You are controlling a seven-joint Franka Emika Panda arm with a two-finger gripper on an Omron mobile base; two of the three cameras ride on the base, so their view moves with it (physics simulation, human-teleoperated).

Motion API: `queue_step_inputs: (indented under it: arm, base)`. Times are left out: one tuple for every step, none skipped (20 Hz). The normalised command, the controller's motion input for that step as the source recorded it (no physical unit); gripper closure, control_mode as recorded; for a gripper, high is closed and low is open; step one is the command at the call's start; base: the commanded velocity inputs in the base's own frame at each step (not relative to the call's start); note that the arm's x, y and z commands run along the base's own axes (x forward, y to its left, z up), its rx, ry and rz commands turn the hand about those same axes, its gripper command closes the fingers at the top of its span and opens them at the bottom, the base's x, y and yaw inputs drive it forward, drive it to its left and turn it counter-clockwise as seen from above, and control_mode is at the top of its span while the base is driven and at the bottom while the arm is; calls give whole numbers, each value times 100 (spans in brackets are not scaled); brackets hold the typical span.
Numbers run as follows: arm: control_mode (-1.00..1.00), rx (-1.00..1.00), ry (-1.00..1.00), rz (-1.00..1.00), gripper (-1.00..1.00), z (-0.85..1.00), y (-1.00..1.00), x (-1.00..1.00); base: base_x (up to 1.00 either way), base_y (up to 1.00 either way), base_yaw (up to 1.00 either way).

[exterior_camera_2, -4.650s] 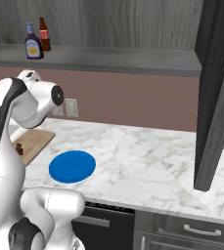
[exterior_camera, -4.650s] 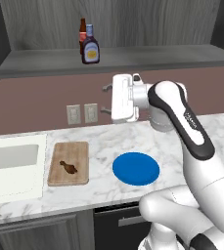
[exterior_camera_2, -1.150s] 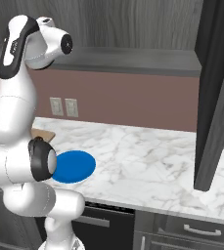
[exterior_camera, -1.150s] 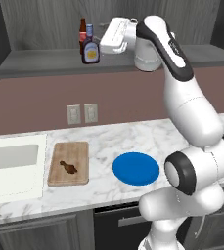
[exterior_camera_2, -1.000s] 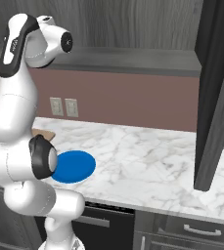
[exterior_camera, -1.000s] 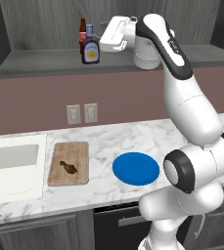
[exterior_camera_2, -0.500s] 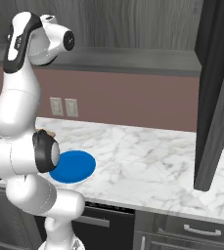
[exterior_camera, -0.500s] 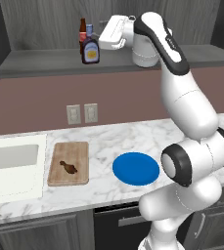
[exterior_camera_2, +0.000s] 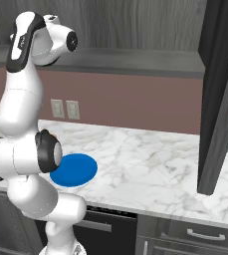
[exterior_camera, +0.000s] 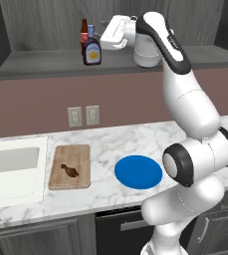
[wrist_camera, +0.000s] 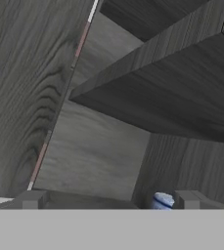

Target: Pick the chicken drumstick from the plate and place it on the cutting board. Then pick the condiment bottle from the cabinet and place it next to the cutting board.

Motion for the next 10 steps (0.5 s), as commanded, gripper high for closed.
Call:
queue_step_inputs:
  arm:
    - [-100, 0, 0, 0, -100, 0, 0, 1]
    - [-100, 0, 0, 0, -100, 0, 0, 3]
    - [-100, 0, 0, 0, -100, 0, 0, 4]
    - [-100, 0, 0, 0, -100, -1, 0, 4]
    - [-100, 0, 0, 0, -100, -2, 0, 3]
    - [-100, 0, 0, 0, -100, -2, 0, 3]
    - [-100, 0, 0, 0, -100, -4, 0, 4]
    - [-100, 0, 0, 0, -100, -4, 0, 5]
    - [-100, 0, 0, 0, -100, -6, 0, 6]
    - [-100, 0, 0, 0, -100, -9, 0, 7]
  base:
    - [0, 0, 0]
    - [0, 0, 0]
    - [0, 0, 0]
    - [0, 0, 0]
    - [0, 0, 0]
    - [0, 0, 0]
    - [0, 0, 0]
    - [0, 0, 0]
    - [0, 0, 0]
    - [0, 0, 0]
